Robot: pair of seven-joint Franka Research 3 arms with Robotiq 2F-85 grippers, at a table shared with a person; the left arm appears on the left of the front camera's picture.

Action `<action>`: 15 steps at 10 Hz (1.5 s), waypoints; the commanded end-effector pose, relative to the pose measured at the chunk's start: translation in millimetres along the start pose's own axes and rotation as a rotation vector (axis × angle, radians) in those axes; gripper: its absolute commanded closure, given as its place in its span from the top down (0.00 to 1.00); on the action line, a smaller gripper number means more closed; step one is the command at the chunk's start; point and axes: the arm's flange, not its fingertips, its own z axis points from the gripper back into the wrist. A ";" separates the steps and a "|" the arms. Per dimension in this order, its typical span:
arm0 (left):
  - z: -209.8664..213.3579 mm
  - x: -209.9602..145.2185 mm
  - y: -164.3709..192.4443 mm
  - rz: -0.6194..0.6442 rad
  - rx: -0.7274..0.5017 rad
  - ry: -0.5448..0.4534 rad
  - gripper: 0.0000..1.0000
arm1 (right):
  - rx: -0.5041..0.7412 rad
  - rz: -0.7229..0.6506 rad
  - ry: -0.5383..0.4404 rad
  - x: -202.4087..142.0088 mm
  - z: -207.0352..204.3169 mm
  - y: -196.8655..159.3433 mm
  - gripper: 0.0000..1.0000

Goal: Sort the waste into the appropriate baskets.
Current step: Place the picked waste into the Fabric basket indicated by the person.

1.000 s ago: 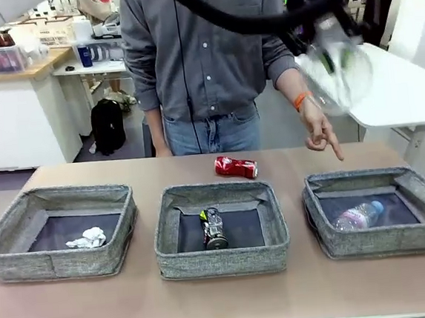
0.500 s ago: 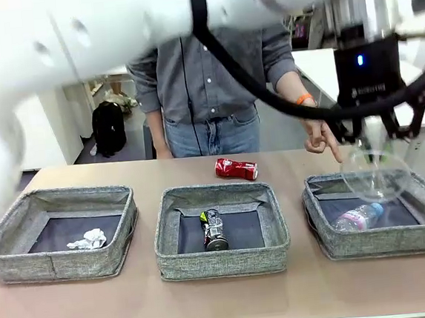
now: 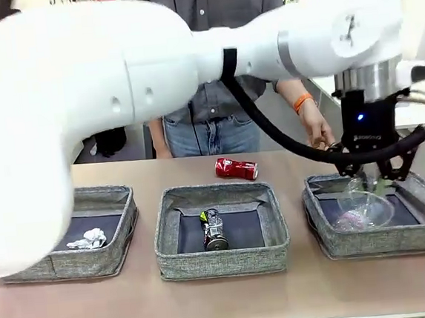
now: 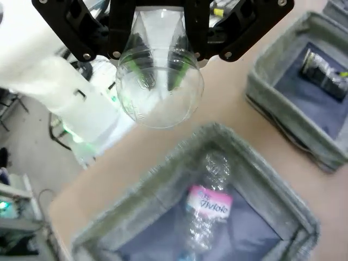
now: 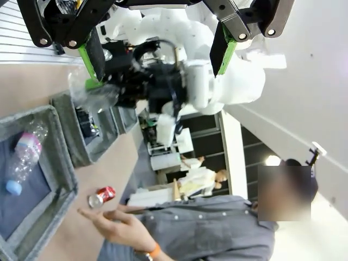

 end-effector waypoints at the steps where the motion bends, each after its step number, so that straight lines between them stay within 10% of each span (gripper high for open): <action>1: -6.2 32.8 8.0 -0.016 -0.008 -0.030 0.16 | 0.014 -0.005 -0.002 -2.0 2.6 3.2 1.00; 9: -15.4 103.0 31.6 0.001 0.030 -0.113 0.16 | 0.014 -0.005 -0.002 -2.0 2.6 3.2 1.00; 10: -14.3 103.1 31.6 0.007 0.014 -0.112 0.25 | 0.014 -0.005 -0.002 -2.0 2.6 3.2 1.00; 11: -13.1 102.5 31.1 -0.001 0.011 -0.110 0.74 | 0.014 -0.005 -0.002 -2.0 2.6 3.2 1.00; 15: -5.4 99.4 25.9 -0.009 0.013 -0.139 1.00 | 0.014 -0.005 -0.002 -2.0 2.6 3.2 1.00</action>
